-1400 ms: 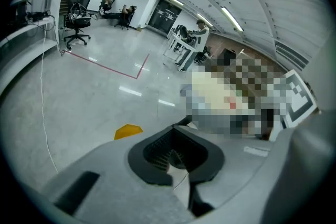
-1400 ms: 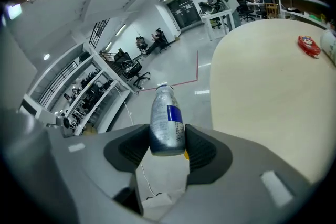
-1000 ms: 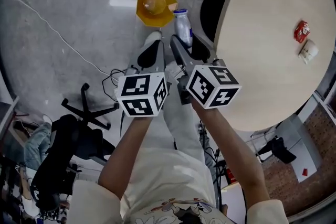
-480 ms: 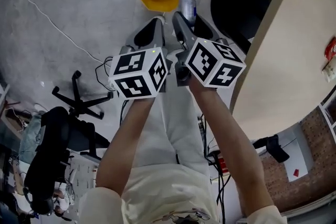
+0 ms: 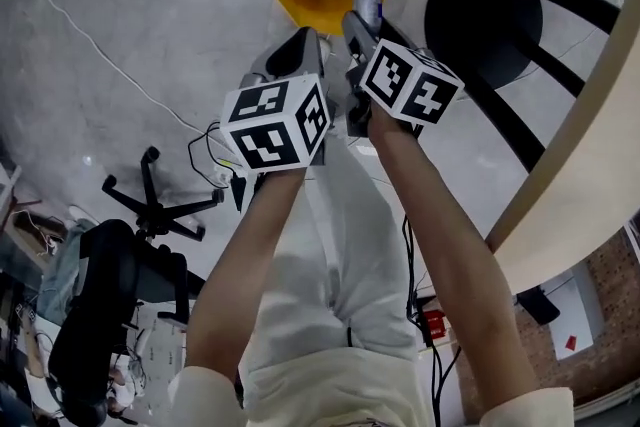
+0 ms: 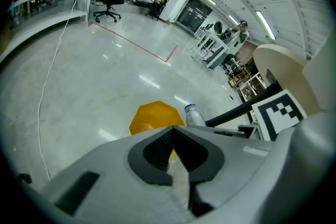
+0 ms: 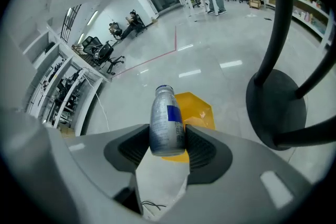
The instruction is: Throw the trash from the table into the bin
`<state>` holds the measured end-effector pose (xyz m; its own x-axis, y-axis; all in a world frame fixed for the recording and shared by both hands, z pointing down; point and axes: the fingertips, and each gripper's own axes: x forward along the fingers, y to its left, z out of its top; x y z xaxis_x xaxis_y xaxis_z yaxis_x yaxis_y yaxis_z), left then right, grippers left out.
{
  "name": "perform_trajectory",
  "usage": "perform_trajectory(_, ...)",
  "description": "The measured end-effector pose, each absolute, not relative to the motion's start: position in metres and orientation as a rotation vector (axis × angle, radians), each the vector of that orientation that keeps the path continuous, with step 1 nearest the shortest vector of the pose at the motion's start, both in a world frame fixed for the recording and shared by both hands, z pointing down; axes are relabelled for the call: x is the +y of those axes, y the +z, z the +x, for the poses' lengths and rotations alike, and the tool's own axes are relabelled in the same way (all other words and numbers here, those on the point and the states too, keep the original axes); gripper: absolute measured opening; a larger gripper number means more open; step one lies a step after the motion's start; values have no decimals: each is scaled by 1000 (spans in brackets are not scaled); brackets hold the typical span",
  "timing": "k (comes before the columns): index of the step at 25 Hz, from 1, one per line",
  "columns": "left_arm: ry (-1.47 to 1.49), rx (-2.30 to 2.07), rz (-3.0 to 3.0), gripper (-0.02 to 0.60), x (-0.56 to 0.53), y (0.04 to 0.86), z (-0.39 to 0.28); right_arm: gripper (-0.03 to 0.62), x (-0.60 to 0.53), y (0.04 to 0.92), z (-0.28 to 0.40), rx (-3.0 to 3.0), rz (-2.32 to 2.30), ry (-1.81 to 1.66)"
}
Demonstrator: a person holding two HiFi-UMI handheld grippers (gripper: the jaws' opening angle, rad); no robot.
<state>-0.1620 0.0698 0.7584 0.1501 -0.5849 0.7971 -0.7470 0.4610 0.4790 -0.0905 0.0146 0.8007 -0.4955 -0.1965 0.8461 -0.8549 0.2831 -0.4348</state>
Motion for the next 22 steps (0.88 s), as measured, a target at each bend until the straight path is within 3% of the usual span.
perform_trajectory(12,247,-1485,1209,6,61,830,-173,218,4,855,-114,-1846,940,1271)
perform_trajectory(13,245,-1488,1217,6,58,828,-174,229,5,857,-115,-1839,931,1300)
perform_trajectory(15,249,-1485,1239,6,54,823,-174,387,7,858,-115,-1815,927,1352)
perform_trajectory(16,252,-1481,1246,6,53,822,-173,408,9,857,-114,-1809,928,1355)
perform_trajectory(22,273,-1468,1261,6,56,801,-171,394,23,815,-112,-1874,925,1363)
